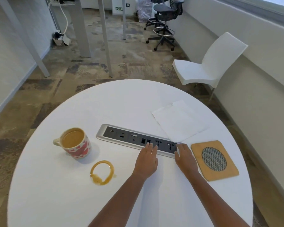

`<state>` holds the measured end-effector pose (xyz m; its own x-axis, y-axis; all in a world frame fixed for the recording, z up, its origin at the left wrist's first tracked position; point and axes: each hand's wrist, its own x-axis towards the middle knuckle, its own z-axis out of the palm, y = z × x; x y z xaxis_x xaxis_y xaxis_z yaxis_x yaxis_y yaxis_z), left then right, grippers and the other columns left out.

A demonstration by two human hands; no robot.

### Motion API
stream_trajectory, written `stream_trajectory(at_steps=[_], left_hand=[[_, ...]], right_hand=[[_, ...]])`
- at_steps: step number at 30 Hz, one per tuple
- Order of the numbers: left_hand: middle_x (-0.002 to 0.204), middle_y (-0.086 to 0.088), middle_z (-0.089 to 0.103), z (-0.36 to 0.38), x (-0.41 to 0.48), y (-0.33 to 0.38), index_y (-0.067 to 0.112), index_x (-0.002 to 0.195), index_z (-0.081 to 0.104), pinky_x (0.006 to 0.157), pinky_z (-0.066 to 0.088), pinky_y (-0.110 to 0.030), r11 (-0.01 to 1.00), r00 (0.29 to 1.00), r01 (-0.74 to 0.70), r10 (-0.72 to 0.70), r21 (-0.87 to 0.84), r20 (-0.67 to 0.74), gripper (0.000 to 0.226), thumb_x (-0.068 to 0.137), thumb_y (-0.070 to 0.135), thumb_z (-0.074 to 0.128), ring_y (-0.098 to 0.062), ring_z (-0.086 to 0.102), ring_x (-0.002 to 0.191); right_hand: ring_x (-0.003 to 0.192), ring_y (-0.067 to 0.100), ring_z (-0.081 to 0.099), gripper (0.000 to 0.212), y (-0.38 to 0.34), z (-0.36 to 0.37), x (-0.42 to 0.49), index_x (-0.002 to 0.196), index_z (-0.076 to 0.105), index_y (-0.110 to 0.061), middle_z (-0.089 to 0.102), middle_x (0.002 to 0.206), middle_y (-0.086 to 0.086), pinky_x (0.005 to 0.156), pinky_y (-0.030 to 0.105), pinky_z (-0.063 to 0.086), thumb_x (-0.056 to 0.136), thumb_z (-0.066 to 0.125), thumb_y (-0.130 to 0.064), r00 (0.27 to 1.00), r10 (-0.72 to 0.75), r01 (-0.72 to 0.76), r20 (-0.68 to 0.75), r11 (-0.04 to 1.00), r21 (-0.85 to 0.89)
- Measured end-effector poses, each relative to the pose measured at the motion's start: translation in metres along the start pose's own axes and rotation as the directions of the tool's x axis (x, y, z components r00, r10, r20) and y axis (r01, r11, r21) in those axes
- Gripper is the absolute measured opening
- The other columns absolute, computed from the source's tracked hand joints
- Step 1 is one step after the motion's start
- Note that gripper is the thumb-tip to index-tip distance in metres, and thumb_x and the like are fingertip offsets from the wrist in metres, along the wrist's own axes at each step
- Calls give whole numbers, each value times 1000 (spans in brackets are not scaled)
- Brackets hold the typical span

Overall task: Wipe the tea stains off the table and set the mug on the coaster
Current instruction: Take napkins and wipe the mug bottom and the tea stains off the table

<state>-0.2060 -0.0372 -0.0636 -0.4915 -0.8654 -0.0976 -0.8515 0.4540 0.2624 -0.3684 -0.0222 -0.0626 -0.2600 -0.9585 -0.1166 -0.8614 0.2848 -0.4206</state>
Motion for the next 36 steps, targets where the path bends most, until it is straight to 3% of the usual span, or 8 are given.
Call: stream_trajectory(at_steps=[2, 3, 4, 6, 12, 14, 21, 36], left_hand=[[123, -9, 65, 2, 12, 11, 10, 118, 62, 96, 49, -26, 999, 998, 28, -30, -45, -47, 45, 77, 25, 54, -21, 58, 119], [141, -13, 48, 4, 18, 16, 5, 134, 45, 110, 36, -31, 998, 1000, 22, -23, -66, -10, 47, 89, 19, 45, -25, 41, 135], [151, -13, 30, 6, 23, 21, 4, 143, 27, 118, 21, -34, 998, 999, 19, -16, -60, 38, 50, 95, 18, 36, -25, 23, 143], [156, -10, 16, 11, 32, 28, 6, 147, 13, 121, 10, -36, 998, 994, 52, -49, -38, 93, 53, 98, 20, 29, -23, 9, 146], [155, -5, 23, 14, 42, 38, 8, 145, 17, 121, 7, -34, 992, 991, 116, -113, -40, 75, 50, 97, 14, 28, -20, 8, 147], [153, -4, 27, 13, 42, 39, 9, 144, 21, 120, 8, -33, 987, 989, 138, -133, -77, 63, 50, 96, 12, 29, -19, 10, 146], [152, -3, 31, 19, 43, 42, 10, 143, 27, 120, 11, -32, 971, 983, 185, -184, -152, 21, 47, 96, 9, 29, -20, 13, 146], [151, -3, 32, 20, 45, 55, 11, 139, 31, 121, 8, -34, 956, 965, 262, -262, -134, 21, 44, 96, 13, 30, -18, 13, 146]], right_hand=[[124, 27, 46, 35, 10, -8, 16, 127, 48, -3, 47, 136, 12, 98, 34, 40, 93, 39, -6, 1000, -28, 28, 1, 1000, -7], [125, 27, 46, 35, 13, -12, 24, 127, 48, -3, 47, 136, 13, 99, 34, 39, 93, 38, -5, 999, -43, 43, 7, 999, -12], [126, 26, 45, 36, 17, -14, 31, 128, 47, -2, 46, 137, 12, 100, 32, 38, 93, 38, -4, 998, -57, 58, 17, 998, -19], [127, 25, 43, 37, 21, -19, 43, 130, 46, -4, 44, 138, 10, 99, 32, 38, 94, 37, -5, 996, -71, 73, 51, 997, -31], [100, 34, 57, 25, 23, -22, 71, 101, 58, 1, 58, 109, 18, 75, 36, 43, 94, 36, -7, 983, -72, 87, 167, 993, -85], [100, 34, 56, 25, 23, -22, 74, 95, 59, 3, 57, 106, 19, 76, 37, 43, 94, 39, -12, 979, -67, 81, 194, 994, -67], [108, 30, 53, 32, 26, -22, 80, 105, 61, 1, 55, 113, 17, 84, 36, 44, 88, 55, -26, 976, -93, 107, 198, 992, -61], [106, 31, 56, 29, 30, -27, 78, 108, 62, -3, 63, 113, 16, 82, 34, 45, 94, 42, -18, 983, -116, 123, 145, 991, -43]])
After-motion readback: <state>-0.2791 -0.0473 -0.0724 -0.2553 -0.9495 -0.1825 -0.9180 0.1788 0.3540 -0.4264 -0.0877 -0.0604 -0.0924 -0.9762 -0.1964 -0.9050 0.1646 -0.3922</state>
